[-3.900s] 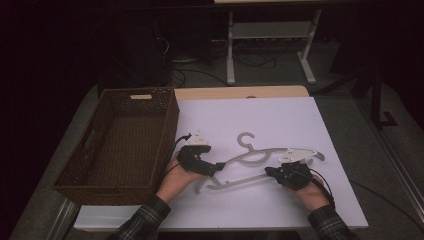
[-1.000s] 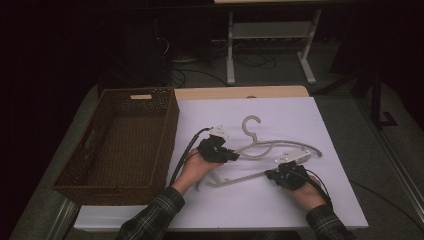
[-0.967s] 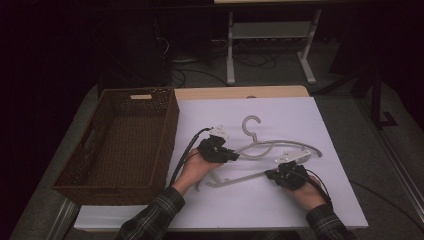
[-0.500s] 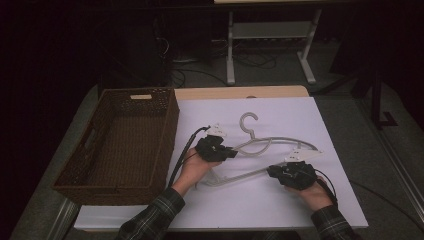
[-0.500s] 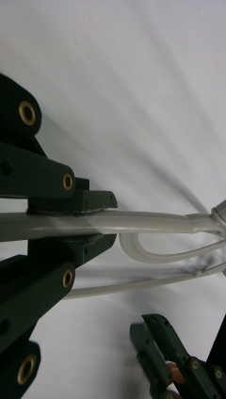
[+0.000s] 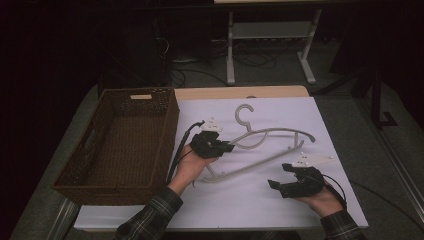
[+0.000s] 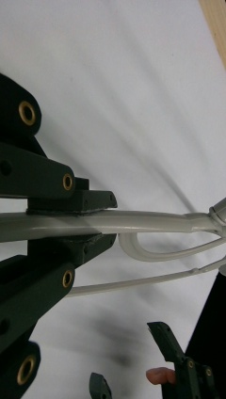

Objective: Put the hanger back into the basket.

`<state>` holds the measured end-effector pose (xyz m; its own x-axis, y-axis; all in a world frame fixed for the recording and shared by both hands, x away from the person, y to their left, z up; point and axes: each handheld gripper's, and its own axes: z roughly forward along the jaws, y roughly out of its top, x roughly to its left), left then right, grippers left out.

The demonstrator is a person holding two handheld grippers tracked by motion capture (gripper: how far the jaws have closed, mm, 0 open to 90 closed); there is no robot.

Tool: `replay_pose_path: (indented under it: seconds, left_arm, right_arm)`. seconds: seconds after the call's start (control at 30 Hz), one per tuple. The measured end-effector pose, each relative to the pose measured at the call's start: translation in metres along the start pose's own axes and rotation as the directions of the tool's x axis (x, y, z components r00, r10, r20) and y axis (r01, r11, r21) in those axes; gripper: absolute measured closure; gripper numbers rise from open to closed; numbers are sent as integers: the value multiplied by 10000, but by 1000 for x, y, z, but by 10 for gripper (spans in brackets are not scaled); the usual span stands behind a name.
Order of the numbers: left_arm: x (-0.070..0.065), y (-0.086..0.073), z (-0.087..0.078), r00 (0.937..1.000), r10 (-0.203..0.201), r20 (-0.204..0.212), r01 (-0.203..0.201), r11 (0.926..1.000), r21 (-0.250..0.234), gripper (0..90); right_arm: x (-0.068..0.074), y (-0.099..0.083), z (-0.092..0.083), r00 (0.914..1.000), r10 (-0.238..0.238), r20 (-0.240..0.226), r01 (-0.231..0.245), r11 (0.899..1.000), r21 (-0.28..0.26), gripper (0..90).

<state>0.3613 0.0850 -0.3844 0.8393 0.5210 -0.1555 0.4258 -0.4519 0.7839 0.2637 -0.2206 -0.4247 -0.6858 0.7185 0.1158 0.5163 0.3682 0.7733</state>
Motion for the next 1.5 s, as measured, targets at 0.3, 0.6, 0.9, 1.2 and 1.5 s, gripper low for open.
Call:
replay_pose_path:
  seconds: [0.3, 0.6, 0.9, 1.2, 1.5]
  left_arm:
    - [0, 16, -33, 9964, -204, -820, 194, 9997, -128, 819]
    - [8, 25, -62, 9922, -585, -1102, 557, 9980, -283, 819]
    - [11, 31, -87, 9882, -778, -1316, 724, 9963, -454, 818]
    - [24, 33, -115, 9826, -869, -1643, 759, 9945, -721, 818]
    - [38, 25, -149, 9739, -1022, -2027, 823, 9912, -1041, 818]
  right_arm:
    - [-1, 2, 0, 10000, -69, -19, 69, 9996, -268, 167]
    - [-3, 2, 0, 9999, -127, -74, 124, 9993, -343, 168]
    - [-4, 3, 0, 9999, -92, 78, 95, 9991, -413, 171]
    - [-4, 2, -1, 9999, -108, 87, 111, 9991, -417, 172]
    - [-5, 1, -1, 9998, -63, 184, 70, 9991, -422, 174]
